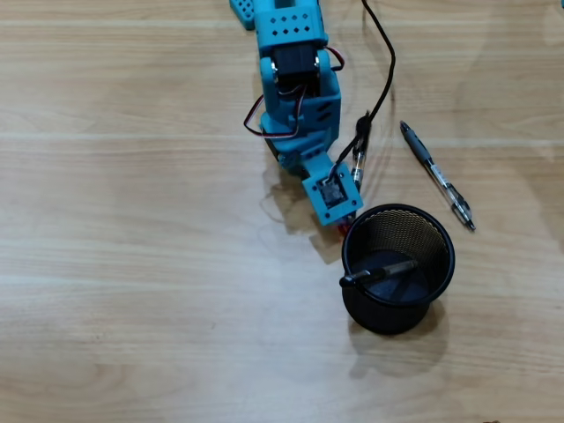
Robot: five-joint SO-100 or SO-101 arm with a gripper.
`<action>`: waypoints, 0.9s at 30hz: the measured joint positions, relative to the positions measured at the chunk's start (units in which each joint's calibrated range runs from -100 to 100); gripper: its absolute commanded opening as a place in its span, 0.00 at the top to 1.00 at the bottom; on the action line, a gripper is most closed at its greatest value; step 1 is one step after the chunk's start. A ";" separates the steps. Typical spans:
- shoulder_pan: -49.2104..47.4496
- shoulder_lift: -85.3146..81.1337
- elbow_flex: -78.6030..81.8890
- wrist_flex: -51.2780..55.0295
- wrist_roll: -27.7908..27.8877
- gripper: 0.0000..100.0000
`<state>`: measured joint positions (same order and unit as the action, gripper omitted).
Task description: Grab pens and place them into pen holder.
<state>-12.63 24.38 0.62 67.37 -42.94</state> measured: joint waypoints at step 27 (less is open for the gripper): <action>6.29 -14.78 7.90 4.92 0.00 0.98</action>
<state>-6.34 9.60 8.52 72.29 -42.94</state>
